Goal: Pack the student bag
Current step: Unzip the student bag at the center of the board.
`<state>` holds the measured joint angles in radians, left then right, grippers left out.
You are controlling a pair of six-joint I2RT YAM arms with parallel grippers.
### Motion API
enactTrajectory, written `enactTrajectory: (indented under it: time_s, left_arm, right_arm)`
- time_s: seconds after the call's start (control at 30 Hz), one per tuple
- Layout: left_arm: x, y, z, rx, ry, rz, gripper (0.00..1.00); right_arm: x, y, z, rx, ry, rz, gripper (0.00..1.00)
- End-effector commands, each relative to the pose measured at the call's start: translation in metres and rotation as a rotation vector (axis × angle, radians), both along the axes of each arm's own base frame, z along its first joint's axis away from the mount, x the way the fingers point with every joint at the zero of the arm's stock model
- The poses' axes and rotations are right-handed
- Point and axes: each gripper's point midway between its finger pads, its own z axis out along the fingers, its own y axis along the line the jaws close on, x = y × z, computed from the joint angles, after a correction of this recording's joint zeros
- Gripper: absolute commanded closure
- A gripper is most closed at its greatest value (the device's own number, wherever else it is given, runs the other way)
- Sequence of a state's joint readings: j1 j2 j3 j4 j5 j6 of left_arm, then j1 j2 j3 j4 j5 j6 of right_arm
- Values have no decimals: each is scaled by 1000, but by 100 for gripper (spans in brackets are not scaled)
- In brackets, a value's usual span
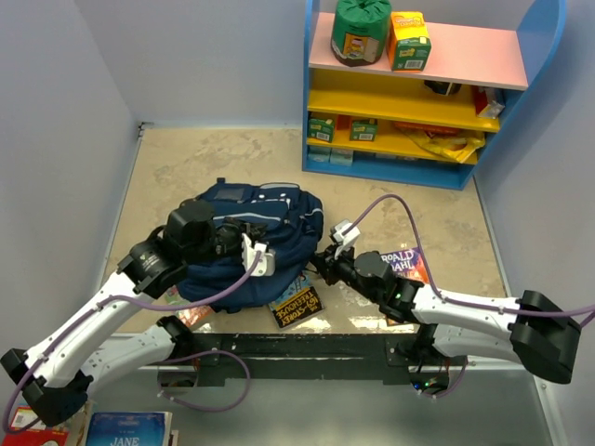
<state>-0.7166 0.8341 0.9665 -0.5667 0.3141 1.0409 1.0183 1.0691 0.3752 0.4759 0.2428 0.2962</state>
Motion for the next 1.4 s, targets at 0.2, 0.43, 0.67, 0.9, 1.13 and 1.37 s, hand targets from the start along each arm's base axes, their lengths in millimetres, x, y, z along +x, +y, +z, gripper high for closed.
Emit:
enactTrajectory:
  time_s: [0.2, 0.43, 0.67, 0.9, 1.13, 1.37]
  left_arm:
    - [33, -19, -15, -46, -5, 57, 100]
    - [39, -44, -38, -121, 180, 114, 100]
    - [55, -70, -43, -212, 405, 230, 100]
    - [63, -74, -61, -277, 611, 386, 100]
    - [99, -49, -72, -243, 749, 641, 100]
    - [89, -33, -43, -349, 748, 679, 100]
  right_arm:
    - [-35, 13, 41, 54, 25, 116, 100]
    - [-51, 30, 57, 78, 39, 181, 100]
    - [-76, 51, 64, 50, 47, 244, 100]
    - [-105, 78, 89, 73, 10, 318, 100]
    - [-115, 106, 101, 33, -30, 354, 100]
    - [-82, 43, 87, -46, -26, 96, 100]
